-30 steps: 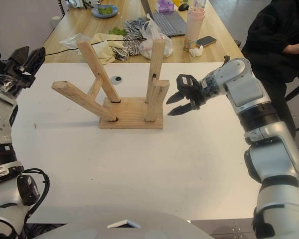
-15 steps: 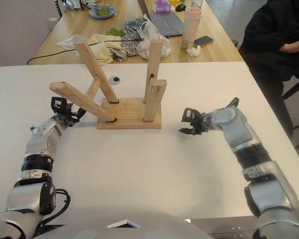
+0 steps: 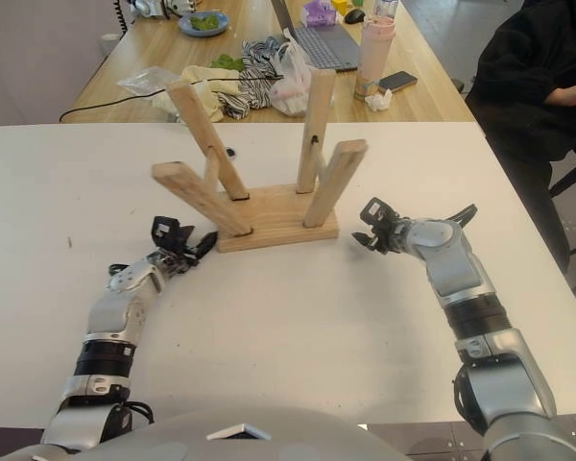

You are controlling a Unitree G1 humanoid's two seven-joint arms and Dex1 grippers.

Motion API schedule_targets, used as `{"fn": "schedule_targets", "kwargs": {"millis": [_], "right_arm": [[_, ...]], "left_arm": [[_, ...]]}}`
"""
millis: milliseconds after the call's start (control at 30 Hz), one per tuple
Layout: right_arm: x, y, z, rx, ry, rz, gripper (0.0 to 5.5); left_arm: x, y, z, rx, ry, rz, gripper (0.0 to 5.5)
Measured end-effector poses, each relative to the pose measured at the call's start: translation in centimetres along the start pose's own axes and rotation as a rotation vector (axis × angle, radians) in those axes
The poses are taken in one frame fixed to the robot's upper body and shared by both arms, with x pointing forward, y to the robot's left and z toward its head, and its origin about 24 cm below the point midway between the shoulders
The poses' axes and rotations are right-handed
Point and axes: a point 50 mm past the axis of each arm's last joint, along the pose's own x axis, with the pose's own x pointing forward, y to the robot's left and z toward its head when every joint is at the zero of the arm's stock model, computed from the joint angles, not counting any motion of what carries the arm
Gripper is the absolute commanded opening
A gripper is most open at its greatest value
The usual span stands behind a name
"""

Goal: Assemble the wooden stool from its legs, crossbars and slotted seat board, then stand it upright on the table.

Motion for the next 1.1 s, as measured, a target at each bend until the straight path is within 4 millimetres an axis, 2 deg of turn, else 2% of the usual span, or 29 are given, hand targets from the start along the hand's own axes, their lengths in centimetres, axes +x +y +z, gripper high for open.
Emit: {"fn": "schedule_targets", "kwargs": {"millis": [133, 200, 267, 300, 367, 467, 533, 600, 667, 733, 800, 933, 1000, 1100], "right_arm": [[0.1, -0.5, -0.4, 0.006, 0.030, -0.033, 2.20], [0.3, -0.9, -0.8, 0.012, 0.048, -0.050, 2.20], [0.3, -1.5, -1.0, -0.003, 0.066, -0.089, 2.20], [0.2, -1.8, -1.2, -0.006, 0.076, -0.109, 2.20], [0.0, -2.3, -1.7, 0.007, 0.085, -0.144, 2.20], [-0.2, -2.4, -1.9, 0.022, 0.088, -0.165, 2.25], [-0.6, -2.1, -2.3, 0.046, 0.076, -0.170, 2.25], [-1.4, -1.9, -2.7, 0.113, 0.025, -0.185, 2.25], [-3.0, -2.0, -2.1, 0.229, -0.102, -0.207, 2.43], [-4.3, -1.7, -0.7, 0.345, -0.253, -0.211, 2.70], [-5.3, -0.8, 1.3, 0.516, -0.434, -0.181, 2.94], [-7.2, 1.8, 4.7, 0.766, -0.653, 0.021, 3.56], [-8.5, 3.1, 6.1, 0.793, -0.717, 0.183, 3.90], [-9.8, 3.5, 7.1, 0.798, -0.791, 0.287, 4.34]], "left_arm": [[0.8, -3.8, 0.0, 0.011, 0.022, -0.125, 3.32], [1.3, -6.7, 0.4, 0.024, 0.007, -0.267, 3.32], [1.3, -9.7, 1.6, -0.023, -0.061, -0.428, 3.32], [1.0, -10.0, 2.5, -0.043, -0.105, -0.464, 3.32], [-0.2, -8.2, 3.8, -0.075, -0.161, -0.441, 3.32], [-3.3, -4.7, 4.4, -0.065, -0.152, -0.404, 2.88], [-5.8, -4.0, 4.8, -0.049, -0.119, -0.457, 2.60], [-8.0, -3.9, 6.1, -0.013, -0.113, -0.510, 2.35], [-9.0, -3.8, 8.0, 0.011, -0.194, -0.473, 1.99], [-9.5, -3.7, 10.5, 0.043, -0.317, -0.399, 1.73], [-9.6, -4.7, 11.9, 0.059, -0.415, -0.353, 1.51], [-8.9, -5.5, 12.0, 0.063, -0.449, -0.259, 0.89], [-8.3, -5.9, 12.1, 0.064, -0.475, -0.208, 0.55], [-7.1, -5.3, 13.0, 0.104, -0.517, -0.125, 0.14]]}}
